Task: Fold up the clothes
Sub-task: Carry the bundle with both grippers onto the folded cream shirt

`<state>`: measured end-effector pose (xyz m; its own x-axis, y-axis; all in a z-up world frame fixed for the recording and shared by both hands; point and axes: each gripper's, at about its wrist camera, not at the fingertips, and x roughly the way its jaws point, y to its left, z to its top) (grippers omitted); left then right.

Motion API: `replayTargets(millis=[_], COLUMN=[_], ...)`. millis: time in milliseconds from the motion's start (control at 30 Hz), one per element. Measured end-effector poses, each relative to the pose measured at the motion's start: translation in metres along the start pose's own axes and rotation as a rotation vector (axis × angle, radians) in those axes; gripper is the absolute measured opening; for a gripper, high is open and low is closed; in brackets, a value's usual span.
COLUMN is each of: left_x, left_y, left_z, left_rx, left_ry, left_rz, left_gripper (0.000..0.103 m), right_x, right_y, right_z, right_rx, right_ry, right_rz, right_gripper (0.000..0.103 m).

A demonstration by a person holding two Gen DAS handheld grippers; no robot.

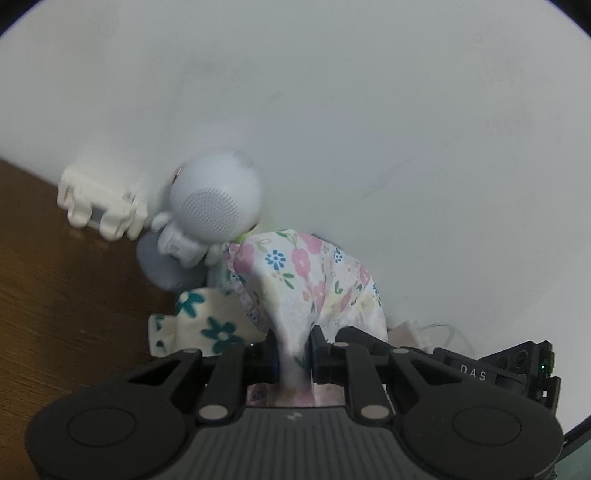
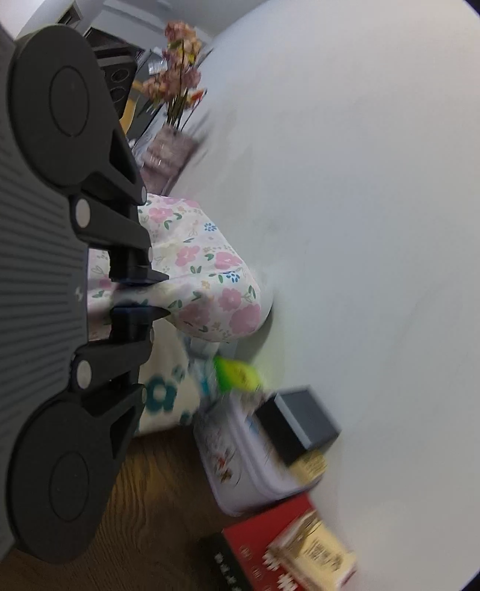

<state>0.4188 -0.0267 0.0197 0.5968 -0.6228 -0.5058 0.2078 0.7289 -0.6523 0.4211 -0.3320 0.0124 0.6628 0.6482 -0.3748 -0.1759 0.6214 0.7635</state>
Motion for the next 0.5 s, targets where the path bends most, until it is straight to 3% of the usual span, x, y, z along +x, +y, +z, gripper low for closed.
replayTargets(millis=[233, 300, 333, 367, 433, 500], left_x=[0.018, 0.017, 0.015, 0.013, 0.001, -0.014], left_y=[0.02, 0.026, 0.027, 0.028, 0.024, 0.016], left_z=[-0.003, -0.003, -0.003, -0.002, 0.001, 0.004], left_rx=[-0.06, -0.101, -0.113, -0.115, -0.08, -0.009], left_ry=[0.021, 0.017, 0.014, 0.004, -0.028, -0.073], left_rz=[-0.009, -0.026, -0.035, -0.039, -0.022, 0.014], left_gripper=[0.02, 0.027, 0.034, 0.044, 0.059, 0.065], right_x=[0.017, 0.018, 0.016, 0.013, 0.004, -0.011], right_y=[-0.034, -0.038, -0.039, -0.039, -0.037, -0.031], right_z=[-0.008, -0.01, -0.011, -0.011, -0.012, -0.011], right_rx=[0.056, 0.064, 0.065, 0.064, 0.048, 0.009], right_ry=[0.013, 0.01, 0.004, -0.006, -0.035, -0.081], right_rz=[-0.004, -0.003, -0.005, -0.005, -0.007, -0.022], right_gripper=[0.015, 0.026, 0.031, 0.042, 0.045, 0.061])
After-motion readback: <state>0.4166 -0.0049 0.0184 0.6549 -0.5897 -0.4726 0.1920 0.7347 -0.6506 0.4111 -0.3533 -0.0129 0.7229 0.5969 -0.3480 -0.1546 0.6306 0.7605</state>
